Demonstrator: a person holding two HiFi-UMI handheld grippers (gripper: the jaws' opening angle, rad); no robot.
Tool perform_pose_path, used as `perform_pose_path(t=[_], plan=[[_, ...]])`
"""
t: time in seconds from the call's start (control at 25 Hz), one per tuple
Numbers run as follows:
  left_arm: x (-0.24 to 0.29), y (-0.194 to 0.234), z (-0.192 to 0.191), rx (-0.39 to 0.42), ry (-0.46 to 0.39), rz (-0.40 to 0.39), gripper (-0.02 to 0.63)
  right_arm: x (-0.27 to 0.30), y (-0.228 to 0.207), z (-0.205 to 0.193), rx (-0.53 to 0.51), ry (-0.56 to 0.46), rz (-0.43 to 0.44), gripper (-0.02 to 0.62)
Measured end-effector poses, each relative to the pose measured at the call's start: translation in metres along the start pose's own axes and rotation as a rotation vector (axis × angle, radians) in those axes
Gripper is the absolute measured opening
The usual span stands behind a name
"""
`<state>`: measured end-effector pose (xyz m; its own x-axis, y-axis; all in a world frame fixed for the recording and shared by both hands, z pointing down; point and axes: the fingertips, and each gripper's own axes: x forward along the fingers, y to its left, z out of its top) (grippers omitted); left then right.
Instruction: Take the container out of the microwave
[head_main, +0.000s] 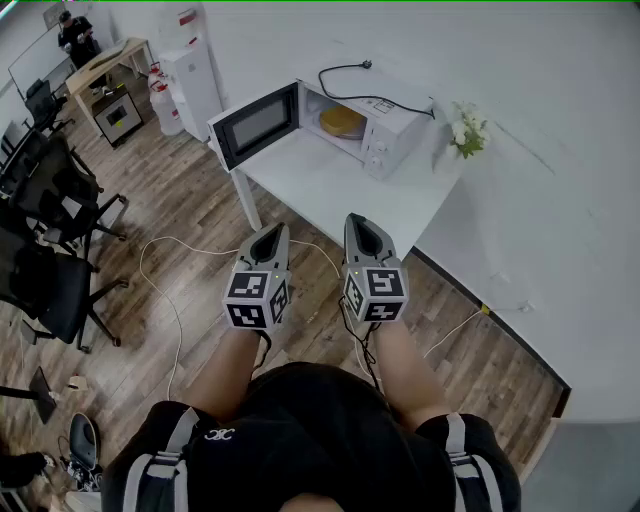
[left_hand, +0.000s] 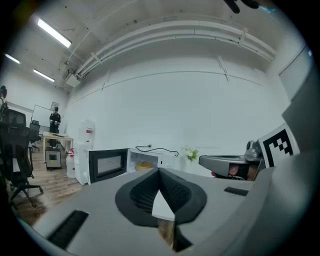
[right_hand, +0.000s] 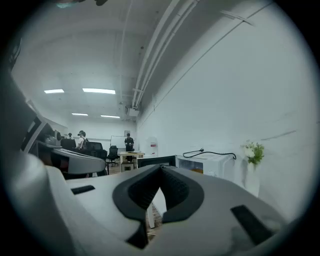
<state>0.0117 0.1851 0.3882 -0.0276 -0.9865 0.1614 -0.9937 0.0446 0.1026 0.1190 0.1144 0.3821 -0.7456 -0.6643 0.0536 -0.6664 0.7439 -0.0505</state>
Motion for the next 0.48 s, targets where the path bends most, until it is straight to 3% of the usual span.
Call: perform_pose_path(t=[0.48], plan=[[0.015,0.020,0.000,-0.005,-0.004,-0.009,0.002,0.023,0.003,-0.002,-0.015,-0.003,-0.020,0.005]])
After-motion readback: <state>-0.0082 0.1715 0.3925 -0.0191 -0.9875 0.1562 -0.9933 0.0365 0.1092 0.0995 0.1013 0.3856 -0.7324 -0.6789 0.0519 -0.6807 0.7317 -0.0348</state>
